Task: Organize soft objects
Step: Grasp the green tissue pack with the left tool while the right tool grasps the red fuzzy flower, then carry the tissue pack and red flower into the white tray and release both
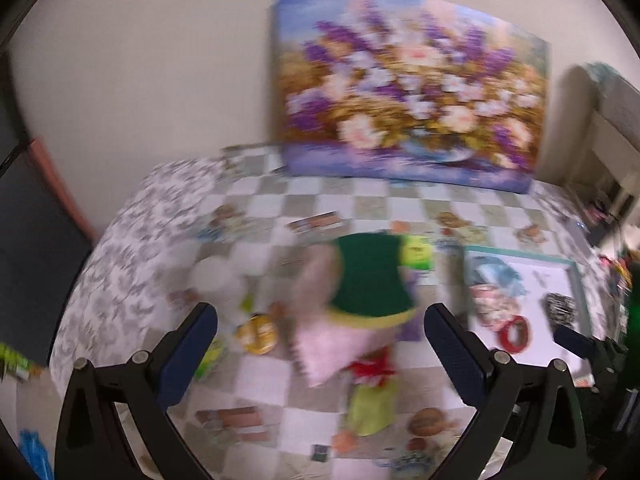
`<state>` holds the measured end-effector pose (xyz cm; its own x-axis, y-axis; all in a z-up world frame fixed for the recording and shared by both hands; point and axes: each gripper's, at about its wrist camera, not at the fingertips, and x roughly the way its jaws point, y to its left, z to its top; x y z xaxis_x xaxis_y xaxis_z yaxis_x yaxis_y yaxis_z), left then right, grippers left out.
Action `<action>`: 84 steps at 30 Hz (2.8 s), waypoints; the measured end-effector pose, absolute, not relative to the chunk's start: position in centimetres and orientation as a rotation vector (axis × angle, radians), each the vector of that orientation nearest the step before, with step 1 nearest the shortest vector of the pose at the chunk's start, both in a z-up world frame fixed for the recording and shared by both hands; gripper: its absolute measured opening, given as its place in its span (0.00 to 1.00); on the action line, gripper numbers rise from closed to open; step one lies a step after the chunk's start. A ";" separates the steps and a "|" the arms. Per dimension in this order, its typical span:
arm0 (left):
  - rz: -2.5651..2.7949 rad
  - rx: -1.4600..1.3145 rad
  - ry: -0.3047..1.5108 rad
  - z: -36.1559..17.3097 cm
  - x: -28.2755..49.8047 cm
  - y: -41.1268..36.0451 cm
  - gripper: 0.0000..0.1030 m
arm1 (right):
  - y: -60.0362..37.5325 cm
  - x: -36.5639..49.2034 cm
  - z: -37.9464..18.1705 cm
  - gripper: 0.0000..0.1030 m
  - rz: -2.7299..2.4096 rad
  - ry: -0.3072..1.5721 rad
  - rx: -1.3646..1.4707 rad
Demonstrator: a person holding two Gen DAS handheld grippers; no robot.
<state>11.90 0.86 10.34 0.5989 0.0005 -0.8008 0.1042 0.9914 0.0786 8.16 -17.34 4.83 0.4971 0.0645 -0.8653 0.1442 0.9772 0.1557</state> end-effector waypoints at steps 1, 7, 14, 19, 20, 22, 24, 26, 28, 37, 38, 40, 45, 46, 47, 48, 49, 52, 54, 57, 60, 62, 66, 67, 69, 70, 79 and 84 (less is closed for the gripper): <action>-0.035 0.107 0.935 10.0 12.0 2.0 1.00 | -16.8 8.2 4.7 1.00 -0.034 1.056 0.217; 0.061 0.046 1.000 7.2 12.4 7.3 1.00 | -12.4 8.9 2.5 1.00 0.065 1.124 0.167; 0.115 0.036 1.090 2.9 12.2 11.0 1.00 | -9.9 10.1 -0.7 1.00 0.078 1.202 0.140; 0.114 0.074 1.143 -0.2 13.4 13.3 1.00 | -9.5 11.1 -2.9 1.00 0.081 1.231 0.168; 0.124 0.081 1.148 -0.6 13.7 13.7 1.00 | -9.5 11.3 -3.3 1.00 0.074 1.234 0.169; 0.118 0.076 1.161 -1.5 14.5 14.9 1.00 | -9.3 11.6 -3.9 1.00 0.071 1.237 0.171; 0.098 0.065 1.173 -2.4 15.1 15.8 1.00 | -9.2 11.9 -4.2 1.00 0.070 1.233 0.184; 0.094 0.074 1.189 -3.5 15.8 16.7 1.00 | -9.2 12.0 -4.4 1.00 0.062 1.225 0.185; 0.087 0.076 1.217 -4.8 16.5 17.5 1.00 | -8.9 12.3 -4.7 1.00 0.055 1.221 0.169; 0.018 0.064 1.253 -7.6 18.4 18.9 1.00 | -7.8 12.9 -5.6 0.91 0.071 1.209 0.134; 0.013 0.073 1.251 -7.6 18.6 18.9 1.00 | -7.6 13.0 -5.8 0.90 0.074 1.208 0.129; 0.002 0.090 1.247 -7.8 19.0 18.9 1.00 | -7.3 13.2 -5.9 0.87 0.084 1.205 0.117; -0.013 0.114 1.258 -8.4 19.2 18.7 1.00 | -6.8 13.4 -6.2 0.78 0.091 1.198 0.101; -0.014 0.117 1.260 -8.5 19.1 18.6 1.00 | -6.8 13.4 -6.3 0.76 0.095 1.201 0.102; -0.016 0.118 1.262 -8.6 19.0 18.6 1.00 | -6.7 13.5 -6.4 0.73 0.100 1.206 0.103; -0.020 0.116 1.263 -8.8 19.0 18.6 1.00 | -6.7 13.5 -6.5 0.71 0.104 1.211 0.104; -0.024 0.114 1.263 -8.9 19.0 18.5 1.00 | -6.6 13.5 -6.7 0.68 0.109 1.216 0.105; -0.014 0.122 1.253 -9.1 19.0 18.4 0.99 | -6.4 13.5 -6.8 0.59 0.115 1.221 0.108; -0.007 0.126 1.241 -8.9 18.8 18.4 0.90 | -6.4 13.5 -6.8 0.49 0.119 1.219 0.114; -0.036 0.102 1.237 -8.7 18.8 18.3 0.73 | -6.5 13.4 -6.6 0.46 0.119 1.212 0.121; -0.035 0.111 1.227 -8.3 18.5 17.9 0.54 | -6.6 13.2 -6.4 0.45 0.123 1.211 0.128; -0.031 0.116 1.228 -8.2 18.5 17.8 0.53 | -6.6 13.1 -6.4 0.44 0.124 1.212 0.134; -0.007 0.097 1.231 -8.2 18.2 17.9 0.52 | -7.0 12.8 -6.2 0.44 0.120 1.210 0.152; 0.006 0.092 1.232 -8.1 18.1 18.0 0.52 | -7.2 13.0 -6.2 0.44 0.118 1.209 0.154; 0.028 0.068 1.237 -7.8 17.7 18.3 0.51 | -7.9 12.7 -5.9 0.44 0.115 1.204 0.163; 0.034 0.040 1.237 -7.5 17.5 18.5 0.51 | -8.0 12.8 -5.8 0.44 0.112 1.203 0.164; 0.062 -0.069 1.206 -3.8 15.1 18.0 0.49 | -9.8 11.7 -4.0 0.44 0.106 1.172 0.185; 0.056 -0.072 1.155 -0.3 13.7 16.6 0.49 | -11.0 11.4 -3.1 0.44 0.093 1.149 0.223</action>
<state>13.69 16.62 -0.32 0.4032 0.0074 -0.9151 -0.0815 0.9963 -0.0279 11.38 -10.95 -3.09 0.4086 0.1871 -0.8933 0.0410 0.9740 0.2228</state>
